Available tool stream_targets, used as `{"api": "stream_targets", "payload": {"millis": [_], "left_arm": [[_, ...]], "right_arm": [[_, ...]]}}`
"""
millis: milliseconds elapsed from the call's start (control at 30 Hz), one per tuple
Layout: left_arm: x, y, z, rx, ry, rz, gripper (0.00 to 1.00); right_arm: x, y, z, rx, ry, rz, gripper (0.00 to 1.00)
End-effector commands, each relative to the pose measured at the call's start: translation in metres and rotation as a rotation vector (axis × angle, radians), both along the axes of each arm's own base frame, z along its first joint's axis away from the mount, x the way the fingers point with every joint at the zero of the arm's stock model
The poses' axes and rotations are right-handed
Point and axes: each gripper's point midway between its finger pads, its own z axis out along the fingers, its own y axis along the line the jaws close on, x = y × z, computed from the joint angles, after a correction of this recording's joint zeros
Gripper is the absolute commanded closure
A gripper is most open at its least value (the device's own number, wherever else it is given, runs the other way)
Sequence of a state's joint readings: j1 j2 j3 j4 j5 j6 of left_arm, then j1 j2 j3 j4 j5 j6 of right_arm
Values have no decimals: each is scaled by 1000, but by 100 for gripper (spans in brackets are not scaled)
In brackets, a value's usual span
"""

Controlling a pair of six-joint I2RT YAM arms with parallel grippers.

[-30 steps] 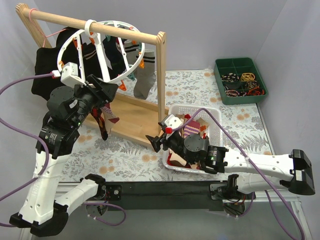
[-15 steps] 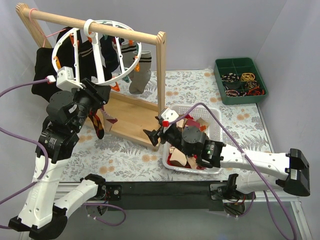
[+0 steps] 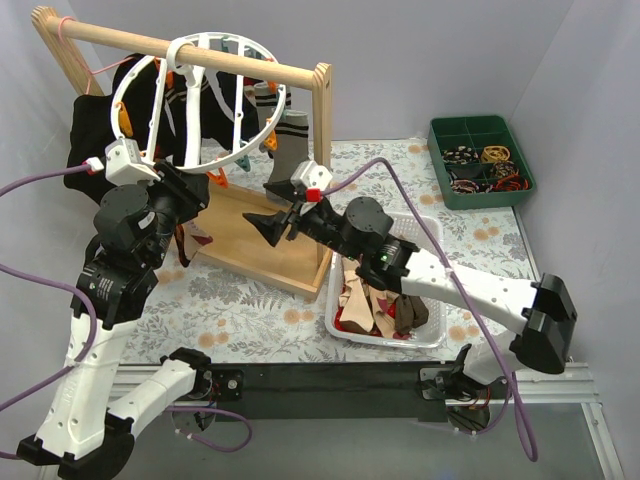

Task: Clip the socks to the hanger
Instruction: Open the clamp at the hanger.

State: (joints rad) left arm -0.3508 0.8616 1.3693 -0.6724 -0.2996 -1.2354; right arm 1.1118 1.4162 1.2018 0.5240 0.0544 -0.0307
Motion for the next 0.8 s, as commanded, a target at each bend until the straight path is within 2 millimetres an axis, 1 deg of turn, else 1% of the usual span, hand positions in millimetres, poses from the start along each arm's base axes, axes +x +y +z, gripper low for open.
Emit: {"api": "stream_targets", "payload": {"millis": [0,33,100,133,200,233,300,333,367,467,500,567,600,633,700,767], "left_arm": [[1,14,24,-4,-79,68,63],[2,14,25,-3,-80,68,64],[0,14,29,-5,-92,66,65],[0,14,30,-4,-93,66,65],[1,14,29,-1,-93,66,66],[1,14,30,1,-96,67,66],[1,15,29,4,-93,69,66],[1,15,29,5,-92,69,66],[1,14,30,3,-96,67,67],[1,13,30,1,-99,63,67],[1,13,29,2,-98,63,67],[2,13,29,3,-98,61,67],[2,13,28,6,-95,61,67],[2,14,28,6,-95,64,67],[1,14,30,4,-100,64,67],[2,13,29,6,-99,64,67]], "right_arm": [[-6,20,44,117,-81,87,26],[-2,28,43,117,-81,87,26],[2,35,45,124,-83,86,26],[5,42,46,129,-87,87,27],[11,48,45,133,-83,73,27],[16,53,40,130,-87,63,27],[21,56,47,145,-98,46,27],[25,62,41,136,-97,43,27],[32,61,48,152,-99,14,27],[40,67,44,148,-95,-1,27],[41,67,48,154,-100,0,27],[44,70,45,150,-98,6,27],[44,71,47,159,-94,17,27],[46,71,46,158,-88,14,28],[43,74,45,152,-94,64,28],[45,74,42,152,-82,84,31]]}}
